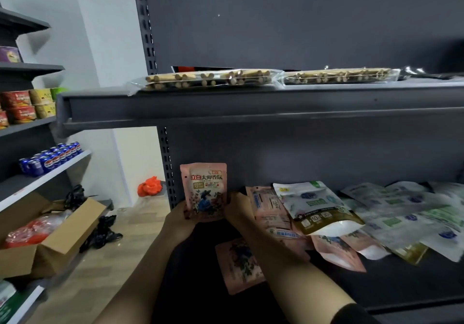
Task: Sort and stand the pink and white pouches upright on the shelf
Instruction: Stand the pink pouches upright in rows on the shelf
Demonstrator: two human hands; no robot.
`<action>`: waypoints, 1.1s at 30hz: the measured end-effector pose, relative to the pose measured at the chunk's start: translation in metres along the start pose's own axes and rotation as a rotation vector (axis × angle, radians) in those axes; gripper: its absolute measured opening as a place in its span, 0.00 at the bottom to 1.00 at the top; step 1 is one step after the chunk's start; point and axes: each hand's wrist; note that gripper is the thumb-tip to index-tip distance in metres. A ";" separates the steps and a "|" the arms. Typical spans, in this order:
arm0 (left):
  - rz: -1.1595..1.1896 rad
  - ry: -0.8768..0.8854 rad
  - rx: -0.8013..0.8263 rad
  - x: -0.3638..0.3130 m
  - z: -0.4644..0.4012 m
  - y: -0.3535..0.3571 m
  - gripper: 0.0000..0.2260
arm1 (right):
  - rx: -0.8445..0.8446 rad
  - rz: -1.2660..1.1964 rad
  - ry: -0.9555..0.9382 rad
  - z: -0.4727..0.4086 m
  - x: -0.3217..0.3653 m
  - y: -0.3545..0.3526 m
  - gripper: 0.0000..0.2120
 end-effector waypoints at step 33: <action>-0.255 0.217 -0.193 -0.057 0.005 0.014 0.09 | 0.131 0.934 -0.183 0.012 -0.010 -0.012 0.20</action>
Point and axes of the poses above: each hand's wrist, its own z-axis away from the middle knuckle, its own y-axis out of the palm, x = y × z, and after that the axes turned 3 degrees about -x, right-handed
